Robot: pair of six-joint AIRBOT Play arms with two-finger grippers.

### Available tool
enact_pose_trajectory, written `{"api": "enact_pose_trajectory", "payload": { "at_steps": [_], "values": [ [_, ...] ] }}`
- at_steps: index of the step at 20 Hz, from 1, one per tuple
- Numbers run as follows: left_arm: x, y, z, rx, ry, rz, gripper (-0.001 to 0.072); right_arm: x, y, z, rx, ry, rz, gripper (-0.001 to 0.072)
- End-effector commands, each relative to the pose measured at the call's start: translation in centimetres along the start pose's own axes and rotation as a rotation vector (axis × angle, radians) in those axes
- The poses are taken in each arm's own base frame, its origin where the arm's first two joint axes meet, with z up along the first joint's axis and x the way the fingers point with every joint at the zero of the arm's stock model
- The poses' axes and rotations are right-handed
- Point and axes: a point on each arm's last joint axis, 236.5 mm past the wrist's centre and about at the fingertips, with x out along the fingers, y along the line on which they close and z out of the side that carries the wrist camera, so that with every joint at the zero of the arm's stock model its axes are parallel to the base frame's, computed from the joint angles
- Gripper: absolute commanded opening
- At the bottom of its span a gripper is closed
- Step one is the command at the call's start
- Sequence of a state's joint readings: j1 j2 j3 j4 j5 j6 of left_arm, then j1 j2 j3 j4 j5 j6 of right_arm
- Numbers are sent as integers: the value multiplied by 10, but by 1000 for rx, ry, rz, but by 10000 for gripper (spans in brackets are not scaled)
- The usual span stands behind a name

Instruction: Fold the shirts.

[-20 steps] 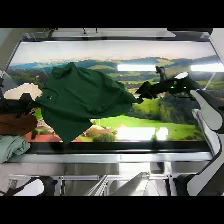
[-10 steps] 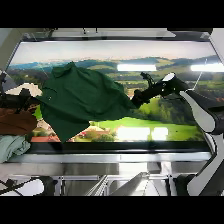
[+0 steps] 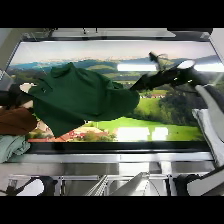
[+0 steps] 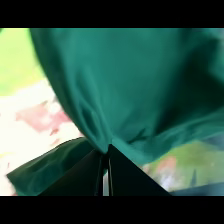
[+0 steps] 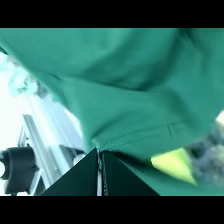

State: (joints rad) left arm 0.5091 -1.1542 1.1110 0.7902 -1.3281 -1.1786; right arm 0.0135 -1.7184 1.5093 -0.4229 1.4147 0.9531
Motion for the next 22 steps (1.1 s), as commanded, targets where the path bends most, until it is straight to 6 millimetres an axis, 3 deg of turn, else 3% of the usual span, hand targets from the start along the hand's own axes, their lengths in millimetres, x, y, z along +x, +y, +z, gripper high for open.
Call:
{"api": "enact_pose_trajectory", "payload": {
  "at_steps": [1,4,6,7,9,11,13,14,16,19,21,22],
  "values": [
    [-69,-100,28,236,-233,-151,14,-68,95,17,-223,-130,-36,20],
    [-186,-231,52,477,-594,-294,15,-129,211,20,-527,-356,-144,20],
    [-251,-283,49,611,-788,-271,15,-166,265,15,-672,-513,-256,20],
    [-298,-316,37,695,-918,-230,15,-195,301,7,-777,-633,-358,20],
    [-329,-332,27,754,-1004,-146,16,-229,335,-4,-881,-765,-479,20],
    [-320,-305,35,679,-961,-87,16,-249,338,0,-913,-835,-570,19],
    [-281,-258,51,527,-836,-136,16,-242,302,20,-834,-789,-592,19],
    [-251,-234,57,454,-746,-178,16,-232,272,33,-764,-742,-586,19],
    [-169,-188,62,343,-544,-276,15,-201,191,61,-616,-623,-576,19],
    [-26,-113,80,212,-376,-224,15,-152,36,85,-345,-458,-606,20],
    [61,-66,92,146,-302,-154,15,-120,-72,83,-158,-393,-648,20],
    [97,-50,92,118,-248,-148,178,-105,-115,78,-81,-375,-659,22]
  ]
}}
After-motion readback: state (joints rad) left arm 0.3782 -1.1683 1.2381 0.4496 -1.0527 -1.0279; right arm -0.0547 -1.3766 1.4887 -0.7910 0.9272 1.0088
